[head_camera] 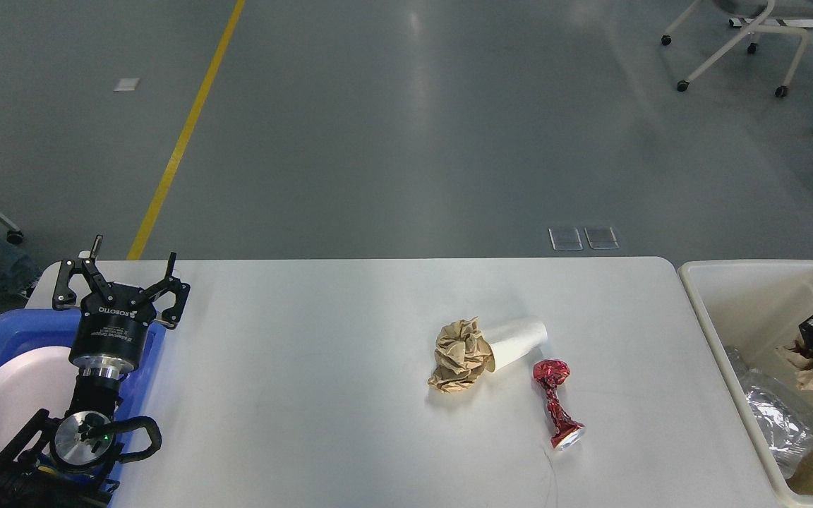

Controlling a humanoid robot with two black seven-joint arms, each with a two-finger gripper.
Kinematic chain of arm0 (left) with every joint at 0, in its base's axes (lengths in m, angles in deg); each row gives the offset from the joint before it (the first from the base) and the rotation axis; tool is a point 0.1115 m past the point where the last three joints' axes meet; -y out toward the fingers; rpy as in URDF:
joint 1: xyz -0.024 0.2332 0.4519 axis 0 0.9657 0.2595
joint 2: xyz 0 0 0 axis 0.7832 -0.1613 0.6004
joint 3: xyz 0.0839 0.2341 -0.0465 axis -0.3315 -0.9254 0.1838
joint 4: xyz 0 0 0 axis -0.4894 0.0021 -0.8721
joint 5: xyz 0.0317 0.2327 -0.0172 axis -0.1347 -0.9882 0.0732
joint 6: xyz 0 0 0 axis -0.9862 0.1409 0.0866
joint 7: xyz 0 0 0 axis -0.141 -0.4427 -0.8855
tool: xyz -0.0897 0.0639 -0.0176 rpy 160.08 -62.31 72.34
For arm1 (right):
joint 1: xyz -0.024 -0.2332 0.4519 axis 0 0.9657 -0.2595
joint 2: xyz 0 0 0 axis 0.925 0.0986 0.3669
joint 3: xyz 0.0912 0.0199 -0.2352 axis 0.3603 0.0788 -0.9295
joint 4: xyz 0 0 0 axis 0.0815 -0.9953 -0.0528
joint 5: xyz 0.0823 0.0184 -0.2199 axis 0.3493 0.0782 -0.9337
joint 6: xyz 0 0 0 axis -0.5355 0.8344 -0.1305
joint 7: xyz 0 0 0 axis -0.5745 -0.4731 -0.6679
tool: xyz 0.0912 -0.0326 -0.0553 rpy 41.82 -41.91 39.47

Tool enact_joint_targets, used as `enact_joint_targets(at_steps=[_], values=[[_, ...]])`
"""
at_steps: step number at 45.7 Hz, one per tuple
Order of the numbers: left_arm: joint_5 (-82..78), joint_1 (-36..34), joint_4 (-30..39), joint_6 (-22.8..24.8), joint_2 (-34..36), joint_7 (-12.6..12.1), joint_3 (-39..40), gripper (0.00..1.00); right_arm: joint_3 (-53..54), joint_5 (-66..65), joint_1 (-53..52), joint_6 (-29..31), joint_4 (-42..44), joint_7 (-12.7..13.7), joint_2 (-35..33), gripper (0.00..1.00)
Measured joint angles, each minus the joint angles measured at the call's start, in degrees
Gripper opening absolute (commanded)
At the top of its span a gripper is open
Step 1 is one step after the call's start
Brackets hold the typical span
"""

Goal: Tidy desktop
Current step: 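Carry the crumpled brown paper into the white bin and release it, then raise the right gripper out of the white bin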

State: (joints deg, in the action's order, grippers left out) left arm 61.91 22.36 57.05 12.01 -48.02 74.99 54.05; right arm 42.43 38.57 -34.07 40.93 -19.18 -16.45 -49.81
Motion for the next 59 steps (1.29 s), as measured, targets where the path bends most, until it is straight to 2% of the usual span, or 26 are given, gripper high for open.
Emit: enact_joint_targets(at_steps=[6,11,18,32,35,42,50,59], values=[[0.0,0.0,0.0,0.0,0.0,0.0,0.0,0.96,-0.1,-6.2,7.9,-9.9,4.8,-5.0,5.2,0.0],[0.0,0.0,0.0,0.0,0.0,0.0,0.0,0.96,-0.4,-13.5,13.2,-16.9,8.0,-7.6,8.3,0.0],[0.0,0.0,0.0,0.0,0.0,0.0,0.0,0.96,-0.7,-19.7,17.4,-20.3,11.2,-8.2,10.6,0.0],[0.0,0.0,0.0,0.0,0.0,0.0,0.0,0.96,-0.6,-20.4,19.9,-20.8,11.6,-8.3,11.9,0.01],[0.0,0.0,0.0,0.0,0.0,0.0,0.0,0.96,-0.6,-20.4,20.2,-21.0,11.6,-8.3,12.1,0.24],[0.0,0.0,0.0,0.0,0.0,0.0,0.0,0.96,-0.6,-20.3,20.3,-22.4,11.6,-8.1,12.2,0.99],[0.0,0.0,0.0,0.0,0.0,0.0,0.0,0.96,-0.4,-20.2,20.4,-28.1,11.1,-8.0,12.5,1.0],[0.0,0.0,0.0,0.0,0.0,0.0,0.0,0.96,-0.3,-20.1,20.7,-29.0,10.7,-8.0,12.6,1.0]])
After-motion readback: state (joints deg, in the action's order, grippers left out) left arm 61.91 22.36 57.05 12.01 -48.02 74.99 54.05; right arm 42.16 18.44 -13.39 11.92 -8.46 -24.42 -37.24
